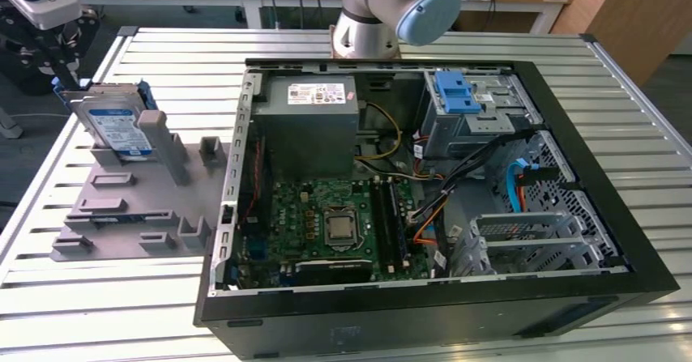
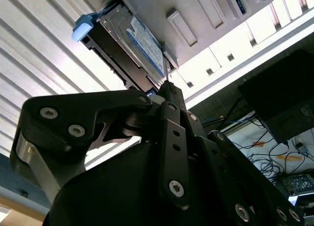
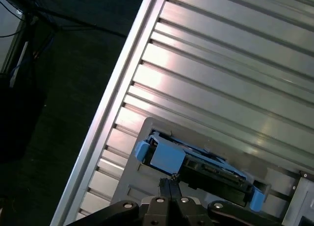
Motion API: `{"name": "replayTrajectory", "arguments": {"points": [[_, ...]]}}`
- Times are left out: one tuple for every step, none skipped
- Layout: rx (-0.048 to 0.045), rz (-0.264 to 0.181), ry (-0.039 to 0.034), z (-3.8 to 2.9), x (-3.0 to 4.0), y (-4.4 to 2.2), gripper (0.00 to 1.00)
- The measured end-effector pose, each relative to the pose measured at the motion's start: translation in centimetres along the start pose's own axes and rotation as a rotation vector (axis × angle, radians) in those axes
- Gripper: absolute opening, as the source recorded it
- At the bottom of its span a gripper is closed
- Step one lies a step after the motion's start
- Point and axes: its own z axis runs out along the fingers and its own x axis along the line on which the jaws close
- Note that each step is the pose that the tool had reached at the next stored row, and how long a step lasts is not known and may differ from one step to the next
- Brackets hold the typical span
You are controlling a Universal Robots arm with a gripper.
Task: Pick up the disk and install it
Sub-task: 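Pick up the disk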
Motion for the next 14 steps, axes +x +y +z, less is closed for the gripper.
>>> {"name": "replayTrajectory", "arguments": {"points": [[0.0004, -0.007, 0.0003, 0.00, 0.00, 0.00, 0.11], [0.0007, -0.014, 0.0005, 0.00, 0.00, 0.00, 0.11], [0.0010, -0.021, 0.0008, 0.00, 0.00, 0.00, 0.11], [0.0013, -0.028, 0.0011, 0.00, 0.00, 0.00, 0.11], [0.0016, -0.036, 0.0013, 0.00, 0.00, 0.00, 0.11], [0.0020, -0.043, 0.0017, 0.00, 0.00, 0.00, 0.11], [0.0023, -0.051, 0.0020, 0.00, 0.00, 0.00, 0.11], [0.0026, -0.058, 0.0022, 0.00, 0.00, 0.00, 0.11], [0.0030, -0.065, 0.0024, 0.00, 0.00, 0.00, 0.11], [0.0033, -0.072, 0.0027, 0.00, 0.00, 0.00, 0.11], [0.0036, -0.079, 0.0029, 0.00, 0.00, 0.00, 0.11], [0.0039, -0.086, 0.0032, 0.00, 0.00, 0.00, 0.11], [0.0043, -0.094, 0.0035, 0.00, 0.00, 0.00, 0.11], [0.0046, -0.100, 0.0038, 0.00, 0.00, 0.00, 0.11]]}}
